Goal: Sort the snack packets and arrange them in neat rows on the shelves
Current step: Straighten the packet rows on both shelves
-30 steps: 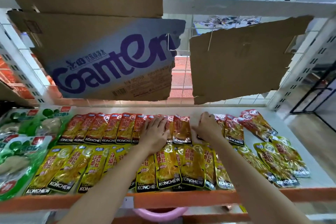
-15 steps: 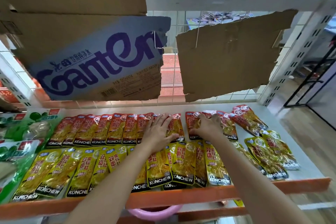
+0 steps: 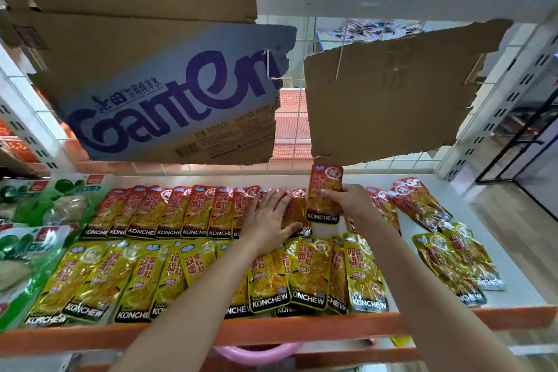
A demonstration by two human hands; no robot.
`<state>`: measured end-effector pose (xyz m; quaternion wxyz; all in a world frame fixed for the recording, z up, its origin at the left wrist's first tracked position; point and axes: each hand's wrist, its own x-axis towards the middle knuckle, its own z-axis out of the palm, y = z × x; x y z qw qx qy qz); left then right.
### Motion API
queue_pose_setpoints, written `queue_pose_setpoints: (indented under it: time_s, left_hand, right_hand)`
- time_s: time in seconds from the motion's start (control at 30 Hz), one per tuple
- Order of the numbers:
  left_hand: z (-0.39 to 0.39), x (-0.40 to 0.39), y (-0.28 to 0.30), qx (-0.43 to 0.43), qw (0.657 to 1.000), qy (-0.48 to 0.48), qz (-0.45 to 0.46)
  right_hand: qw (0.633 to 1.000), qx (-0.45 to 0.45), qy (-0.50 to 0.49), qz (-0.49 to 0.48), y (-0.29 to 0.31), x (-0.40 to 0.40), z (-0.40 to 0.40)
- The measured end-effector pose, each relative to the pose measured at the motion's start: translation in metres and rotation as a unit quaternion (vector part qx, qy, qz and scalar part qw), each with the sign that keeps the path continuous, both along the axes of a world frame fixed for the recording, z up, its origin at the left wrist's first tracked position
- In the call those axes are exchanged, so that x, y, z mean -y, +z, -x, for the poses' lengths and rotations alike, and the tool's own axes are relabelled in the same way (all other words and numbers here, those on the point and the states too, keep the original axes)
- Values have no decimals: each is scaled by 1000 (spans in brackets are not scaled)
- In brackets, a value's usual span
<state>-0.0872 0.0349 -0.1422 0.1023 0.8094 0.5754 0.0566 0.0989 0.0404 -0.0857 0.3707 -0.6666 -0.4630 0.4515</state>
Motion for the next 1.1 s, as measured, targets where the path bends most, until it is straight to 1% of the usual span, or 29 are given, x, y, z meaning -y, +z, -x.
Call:
queue_pose_setpoints:
  time_s: [0.03, 0.07, 0.13, 0.17, 0.23, 0.3, 0.33, 0.43, 0.47, 0.53, 0.63, 0.7, 0.77, 0.8, 0.87, 0.9, 0.97, 1.0, 1.1]
  left_hand:
    - [0, 1, 0, 0, 1000, 0, 1]
    - [0, 1, 0, 1, 1000, 0, 4]
    - [-1, 2, -1, 1, 1000, 0, 8]
    - [-1, 2, -1, 0, 1000, 0, 6]
    - [-1, 1, -1, 1, 1000, 0, 1]
    - [-2, 1, -1, 5, 1000, 0, 5]
    - [-2, 1, -2, 9, 1000, 1, 7]
    - [-2, 2, -2, 14, 1000, 3, 8]
    - [-2, 2, 0, 11, 1000, 2, 1]
    - [-4, 4, 4, 3, 1000, 6, -26]
    - [-16, 2, 15, 19, 998, 12, -65]
    - [-29, -2, 22, 32, 998, -8, -59]
    - [-40, -3, 21, 20, 999, -42, -28]
    - [-44, -3, 18, 8, 998, -53, -15]
    - [-45, -2, 10, -6, 999, -53, 3]
    - [-44, -2, 7, -7, 999, -49, 8]
    - [-43, -2, 5, -5, 999, -47, 15]
    - [-43, -2, 6, -4, 999, -48, 19]
    - [-44, -2, 6, -3, 999, -43, 24]
  right_hand:
    - [999, 10, 29, 10, -4, -1, 3]
    - [996, 62, 63, 27, -11, -1, 6]
    - [968, 223, 106, 43, -22, -2, 12]
    - [952, 287, 100, 39, -26, -2, 15]
    - [933, 352, 74, 29, -26, -3, 18]
    - [922, 381, 69, 30, -23, -3, 17]
    - [923, 378, 72, 25, -21, -2, 16]
    - [941, 336, 37, 13, -21, 1, -2]
    - [936, 349, 34, 11, -20, 3, -12]
    - [915, 402, 43, 16, -19, 10, -31]
    - [896, 441, 43, 34, -16, 18, -48]
    - [877, 474, 61, 47, -15, 21, -49]
    - [866, 492, 74, 53, -18, 17, -49]
    - [864, 494, 80, 54, -19, 16, -49]
    - [876, 472, 81, 56, -23, 12, -46]
    - [895, 435, 71, 64, -24, 10, -44]
    - [944, 320, 24, 82, -21, 5, -44]
    - [960, 268, 2, 84, -20, 2, -46]
    - [986, 155, -27, 55, -11, -3, -49]
